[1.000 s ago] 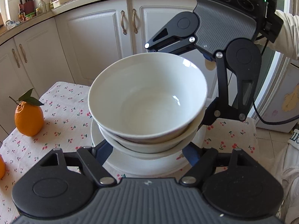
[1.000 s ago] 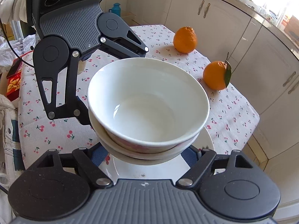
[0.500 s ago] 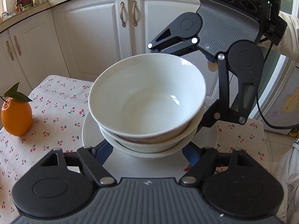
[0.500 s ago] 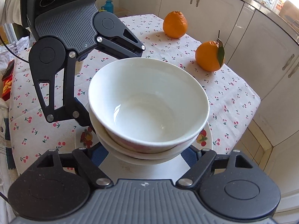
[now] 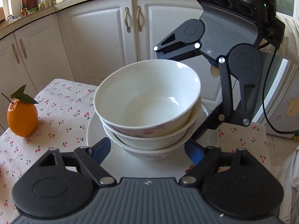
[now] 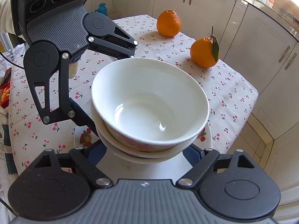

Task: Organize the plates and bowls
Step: 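Lower the bowl stack onto the plates and open both grippers, then withdraw both grippers from the stacked dishes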

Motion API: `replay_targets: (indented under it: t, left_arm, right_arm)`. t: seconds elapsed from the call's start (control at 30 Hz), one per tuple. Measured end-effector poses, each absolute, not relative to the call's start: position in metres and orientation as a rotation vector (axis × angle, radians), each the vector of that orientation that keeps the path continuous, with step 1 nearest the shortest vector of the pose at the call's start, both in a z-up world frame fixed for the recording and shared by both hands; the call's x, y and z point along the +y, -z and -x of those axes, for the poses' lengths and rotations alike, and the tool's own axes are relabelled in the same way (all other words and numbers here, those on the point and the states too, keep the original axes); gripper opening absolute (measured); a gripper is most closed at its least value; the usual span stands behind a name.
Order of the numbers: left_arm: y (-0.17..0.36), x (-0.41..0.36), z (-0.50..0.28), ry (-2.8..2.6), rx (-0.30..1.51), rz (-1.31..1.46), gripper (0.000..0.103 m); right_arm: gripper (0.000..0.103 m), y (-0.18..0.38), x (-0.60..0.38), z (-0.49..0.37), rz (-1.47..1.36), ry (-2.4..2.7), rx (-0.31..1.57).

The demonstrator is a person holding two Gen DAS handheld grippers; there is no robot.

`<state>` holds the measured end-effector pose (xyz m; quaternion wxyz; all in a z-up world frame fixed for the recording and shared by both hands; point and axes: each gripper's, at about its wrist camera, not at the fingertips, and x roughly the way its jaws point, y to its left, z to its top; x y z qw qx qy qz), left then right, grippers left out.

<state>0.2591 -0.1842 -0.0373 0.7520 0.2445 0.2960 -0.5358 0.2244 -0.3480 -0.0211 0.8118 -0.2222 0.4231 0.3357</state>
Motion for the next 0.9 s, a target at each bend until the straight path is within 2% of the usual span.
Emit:
replay_targets:
  t: [0.03,0.17,0.33,0.57,0.7,0.9]
  left_arm:
    - [0.035,-0.181,-0.257,1.157,0.634,-0.529,0.095]
    - [0.027,-0.169,-0.242,1.075,0.594,-0.537,0.097]
    - [0.016,-0.142,-0.21,0.924,0.522,-0.482,0.102]
    - [-0.005,-0.116,-0.156,0.69,0.463,-0.336,0.102]
    - [-0.018,-0.106,-0.132,0.48,0.501,-0.254,0.102]
    - [-0.04,-0.091,-0.109,0.333,0.515,-0.139,0.102]
  right_arm:
    - [0.099,0.019,-0.347,-0.222,0.472,-0.714,0.897]
    - [0.103,0.013,-0.343,-0.21,0.484,-0.657,0.886]
    - [0.103,0.0,-0.332,-0.184,0.466,-0.54,0.859]
    - [0.103,-0.012,-0.317,-0.149,0.27,-0.237,0.861]
    - [0.103,-0.017,-0.314,-0.125,0.113,-0.022,0.845]
    - [0.103,-0.036,-0.293,-0.088,0.035,0.139,0.751]
